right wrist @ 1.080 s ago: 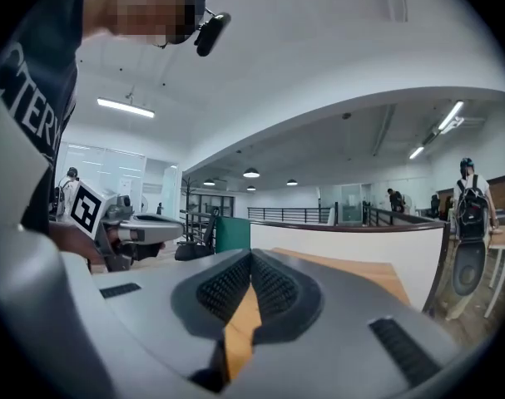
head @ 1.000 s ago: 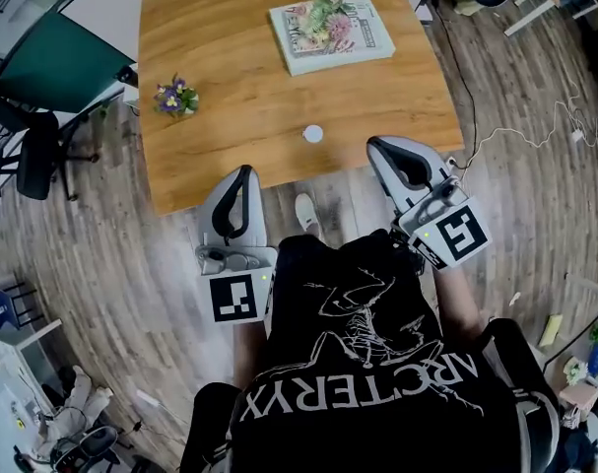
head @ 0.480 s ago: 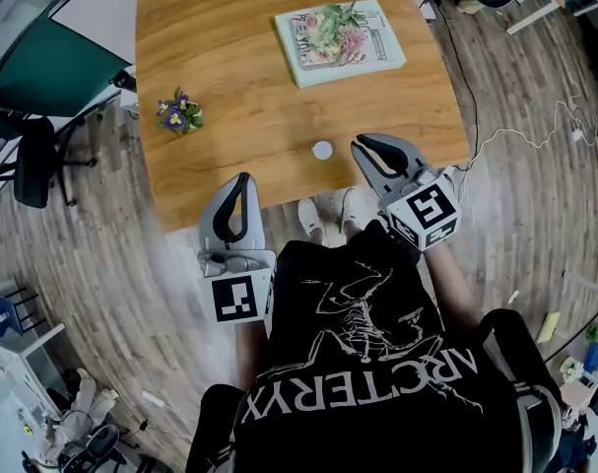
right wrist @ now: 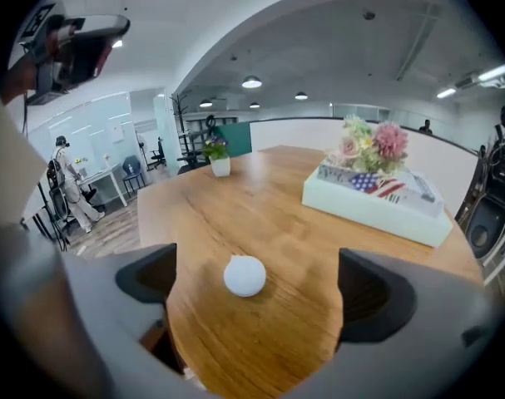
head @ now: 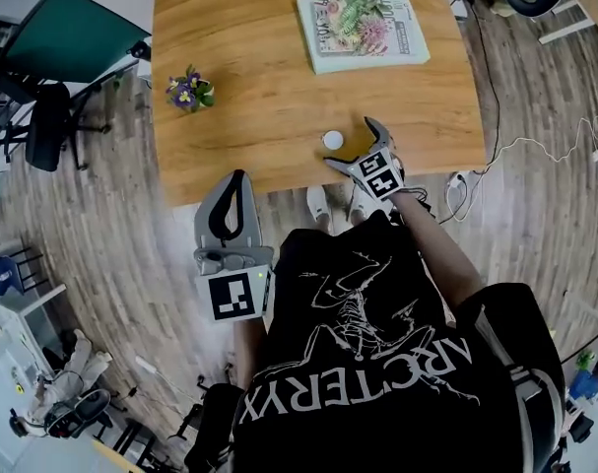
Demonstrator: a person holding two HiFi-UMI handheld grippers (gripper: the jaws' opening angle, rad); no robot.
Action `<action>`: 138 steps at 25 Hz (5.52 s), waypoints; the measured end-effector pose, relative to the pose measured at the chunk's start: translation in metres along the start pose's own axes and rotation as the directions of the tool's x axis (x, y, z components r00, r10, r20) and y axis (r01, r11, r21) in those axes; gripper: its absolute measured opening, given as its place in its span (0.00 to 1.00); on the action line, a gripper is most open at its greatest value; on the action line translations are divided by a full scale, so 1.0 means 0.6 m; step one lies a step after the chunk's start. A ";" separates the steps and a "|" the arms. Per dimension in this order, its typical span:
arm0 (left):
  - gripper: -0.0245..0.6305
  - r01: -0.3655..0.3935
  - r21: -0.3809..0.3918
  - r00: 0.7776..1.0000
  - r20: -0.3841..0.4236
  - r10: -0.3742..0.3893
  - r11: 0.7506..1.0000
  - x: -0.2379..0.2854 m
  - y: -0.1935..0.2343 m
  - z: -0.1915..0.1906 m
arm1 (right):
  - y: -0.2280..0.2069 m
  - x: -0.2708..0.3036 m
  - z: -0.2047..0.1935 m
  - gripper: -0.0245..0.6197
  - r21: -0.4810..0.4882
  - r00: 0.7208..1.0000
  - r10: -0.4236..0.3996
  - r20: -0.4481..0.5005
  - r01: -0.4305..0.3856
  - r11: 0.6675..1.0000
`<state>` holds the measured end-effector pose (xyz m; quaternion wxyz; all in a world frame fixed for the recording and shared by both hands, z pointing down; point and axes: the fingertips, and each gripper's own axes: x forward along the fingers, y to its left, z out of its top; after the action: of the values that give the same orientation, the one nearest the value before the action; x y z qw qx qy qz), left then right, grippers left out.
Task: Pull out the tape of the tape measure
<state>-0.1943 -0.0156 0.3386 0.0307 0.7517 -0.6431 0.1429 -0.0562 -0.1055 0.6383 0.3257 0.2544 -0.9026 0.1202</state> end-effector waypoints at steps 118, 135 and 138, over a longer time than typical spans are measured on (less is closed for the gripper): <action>0.06 0.147 -0.275 0.861 -0.437 -0.260 0.950 0.162 0.067 -0.312 | -0.172 -0.278 0.043 0.37 -0.173 0.921 0.295 -0.256 -0.344 0.923; 0.06 0.048 -0.039 0.659 -0.750 -0.061 0.998 0.229 0.044 -0.609 | -0.171 -0.043 -0.181 0.37 -0.182 0.906 0.118 -0.405 -0.207 0.961; 0.06 0.036 -0.026 0.665 -0.745 -0.043 0.999 0.232 0.045 -0.609 | -0.174 -0.044 -0.180 0.38 -0.133 0.912 0.137 -0.387 -0.203 0.970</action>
<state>-0.2662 -0.0695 0.7201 0.2973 0.6415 -0.5587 0.4337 0.0742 -0.1421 0.7088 0.5008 0.1184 -0.8494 0.1172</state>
